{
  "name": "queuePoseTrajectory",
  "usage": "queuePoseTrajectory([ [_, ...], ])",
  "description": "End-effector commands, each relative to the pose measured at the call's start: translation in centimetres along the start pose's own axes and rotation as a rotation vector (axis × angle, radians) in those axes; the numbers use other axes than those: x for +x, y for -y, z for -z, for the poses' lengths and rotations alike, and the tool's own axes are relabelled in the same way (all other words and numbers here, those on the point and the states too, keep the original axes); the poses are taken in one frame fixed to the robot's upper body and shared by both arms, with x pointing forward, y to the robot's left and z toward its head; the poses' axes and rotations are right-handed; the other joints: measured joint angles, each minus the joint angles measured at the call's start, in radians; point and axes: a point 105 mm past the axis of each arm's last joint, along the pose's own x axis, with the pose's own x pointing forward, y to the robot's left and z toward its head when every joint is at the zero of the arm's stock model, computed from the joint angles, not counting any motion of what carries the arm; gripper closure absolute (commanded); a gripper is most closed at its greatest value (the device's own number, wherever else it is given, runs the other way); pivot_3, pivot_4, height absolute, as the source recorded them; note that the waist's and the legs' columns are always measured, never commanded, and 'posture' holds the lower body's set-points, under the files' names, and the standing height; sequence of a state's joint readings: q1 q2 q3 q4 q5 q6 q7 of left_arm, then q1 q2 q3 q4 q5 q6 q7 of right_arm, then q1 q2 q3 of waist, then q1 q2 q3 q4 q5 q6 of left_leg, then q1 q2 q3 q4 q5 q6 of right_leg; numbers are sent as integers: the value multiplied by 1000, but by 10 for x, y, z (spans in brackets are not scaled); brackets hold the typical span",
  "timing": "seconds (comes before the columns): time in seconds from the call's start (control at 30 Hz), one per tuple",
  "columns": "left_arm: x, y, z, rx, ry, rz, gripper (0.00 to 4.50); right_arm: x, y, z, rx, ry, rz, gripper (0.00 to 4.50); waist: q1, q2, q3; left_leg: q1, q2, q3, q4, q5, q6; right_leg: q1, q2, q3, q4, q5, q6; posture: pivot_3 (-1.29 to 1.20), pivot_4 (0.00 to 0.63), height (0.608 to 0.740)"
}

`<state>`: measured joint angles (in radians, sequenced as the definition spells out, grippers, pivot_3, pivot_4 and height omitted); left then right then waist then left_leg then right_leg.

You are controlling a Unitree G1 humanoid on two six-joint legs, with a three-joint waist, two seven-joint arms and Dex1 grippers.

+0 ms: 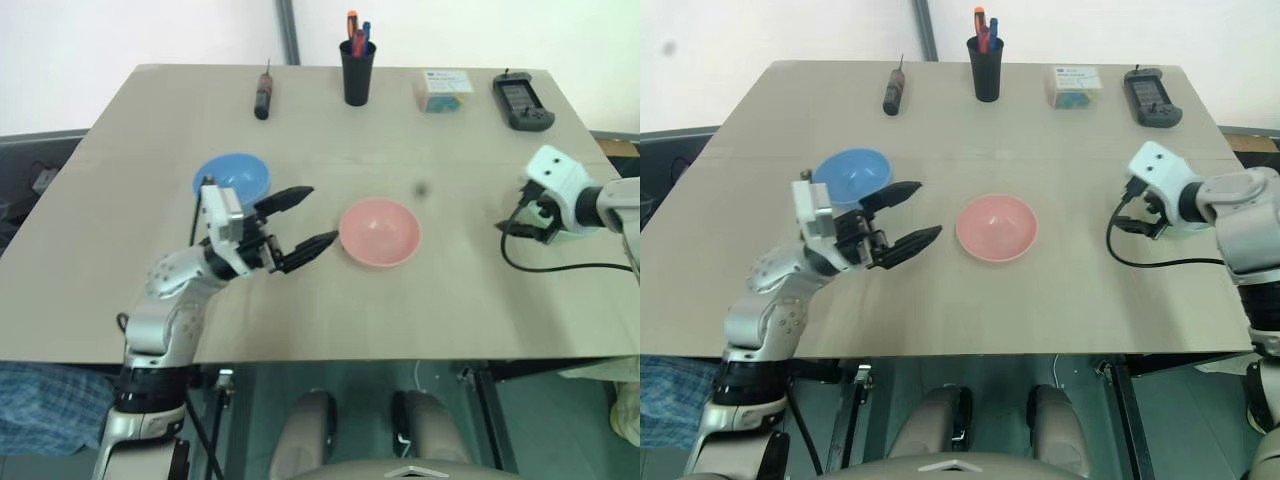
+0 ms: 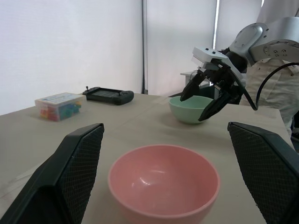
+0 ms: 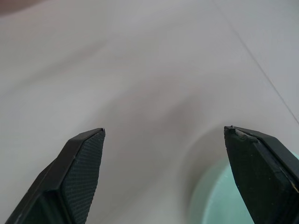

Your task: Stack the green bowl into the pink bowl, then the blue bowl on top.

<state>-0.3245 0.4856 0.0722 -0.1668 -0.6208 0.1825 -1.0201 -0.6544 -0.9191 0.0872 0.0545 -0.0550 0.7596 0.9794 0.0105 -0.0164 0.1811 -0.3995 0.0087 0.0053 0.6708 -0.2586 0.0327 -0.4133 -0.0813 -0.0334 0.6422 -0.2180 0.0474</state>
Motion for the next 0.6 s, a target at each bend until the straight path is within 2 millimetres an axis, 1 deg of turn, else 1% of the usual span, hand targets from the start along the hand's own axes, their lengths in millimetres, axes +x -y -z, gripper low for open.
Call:
queuePoseTrajectory([
  [0.03,16,4,0,-20,6,76,0,-12,31,15,89,-8,142,206,3,0,0,0,0,1,0,0,0,0,0,0,0,0,0,0,150,740],
  [0.17,26,4,1,-23,22,110,0,-8,40,33,169,-34,172,206,1,0,0,0,0,5,0,0,0,0,0,1,0,0,0,0,150,740],
  [0.3,35,5,2,-22,34,126,0,-3,43,52,229,-61,165,206,-3,0,0,0,0,5,0,0,0,0,1,1,0,0,0,0,150,740],
  [0.37,39,6,2,-18,40,133,0,0,43,59,259,-64,164,206,-2,0,0,0,1,6,0,0,0,0,1,1,0,0,0,0,150,740],
  [0.47,43,8,2,-16,51,141,0,4,42,64,277,-67,152,988,-3,0,0,0,1,7,0,0,0,0,1,2,0,0,0,0,150,740],
  [0.5,43,8,1,-15,52,142,0,4,41,65,276,-68,149,1389,-3,0,0,0,1,7,0,0,0,0,1,2,0,0,0,0,150,740],
  [0.6,42,7,3,-11,53,138,0,5,39,62,279,-55,133,2837,-3,0,0,1,1,7,0,0,0,0,1,2,0,0,0,0,150,740],
])
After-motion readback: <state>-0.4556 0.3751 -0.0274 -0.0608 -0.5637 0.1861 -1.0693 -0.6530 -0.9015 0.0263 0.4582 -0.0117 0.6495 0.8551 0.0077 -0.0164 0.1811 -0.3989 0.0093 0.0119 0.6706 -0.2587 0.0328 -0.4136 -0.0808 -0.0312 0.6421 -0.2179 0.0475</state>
